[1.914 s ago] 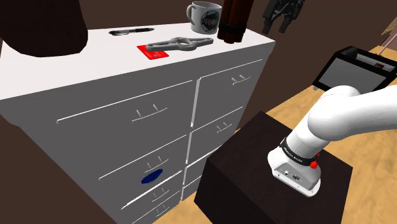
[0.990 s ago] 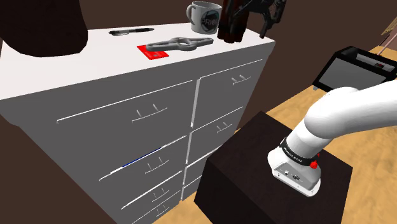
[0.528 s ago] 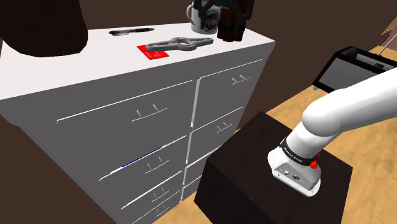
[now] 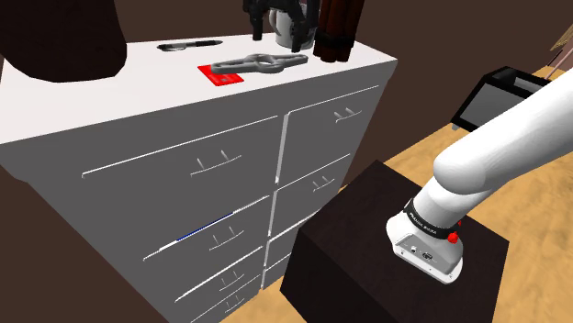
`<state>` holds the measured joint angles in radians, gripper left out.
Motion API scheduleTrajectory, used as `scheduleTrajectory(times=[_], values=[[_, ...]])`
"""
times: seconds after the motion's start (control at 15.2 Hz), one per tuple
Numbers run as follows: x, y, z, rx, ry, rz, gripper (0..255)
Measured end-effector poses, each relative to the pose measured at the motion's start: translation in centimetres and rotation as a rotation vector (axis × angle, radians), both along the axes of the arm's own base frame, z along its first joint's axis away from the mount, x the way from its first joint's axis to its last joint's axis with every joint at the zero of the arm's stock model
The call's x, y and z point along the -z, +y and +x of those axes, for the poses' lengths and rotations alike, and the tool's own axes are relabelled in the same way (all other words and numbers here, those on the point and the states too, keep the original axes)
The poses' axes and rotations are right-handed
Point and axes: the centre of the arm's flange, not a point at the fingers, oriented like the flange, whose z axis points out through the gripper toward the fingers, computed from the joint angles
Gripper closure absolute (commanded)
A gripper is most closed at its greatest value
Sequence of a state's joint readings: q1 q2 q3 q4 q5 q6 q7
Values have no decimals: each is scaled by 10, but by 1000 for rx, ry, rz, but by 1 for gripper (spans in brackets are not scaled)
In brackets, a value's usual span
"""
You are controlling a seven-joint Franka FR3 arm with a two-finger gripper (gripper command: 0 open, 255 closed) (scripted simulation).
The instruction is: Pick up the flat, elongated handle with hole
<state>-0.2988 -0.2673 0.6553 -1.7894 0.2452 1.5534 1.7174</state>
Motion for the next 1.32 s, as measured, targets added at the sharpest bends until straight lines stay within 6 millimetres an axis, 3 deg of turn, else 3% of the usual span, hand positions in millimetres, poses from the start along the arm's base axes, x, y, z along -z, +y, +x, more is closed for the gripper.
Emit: scheduleTrajectory(times=[0.33, 0.4, 1.06, 1.32], values=[[24, 2, 0, 7, 1, 1, 0], [26, 2, 1, 7, 1, 1, 255], [28, 1, 1, 7, 0, 1, 255], [13, 1, 2, 7, 0, 1, 255]])
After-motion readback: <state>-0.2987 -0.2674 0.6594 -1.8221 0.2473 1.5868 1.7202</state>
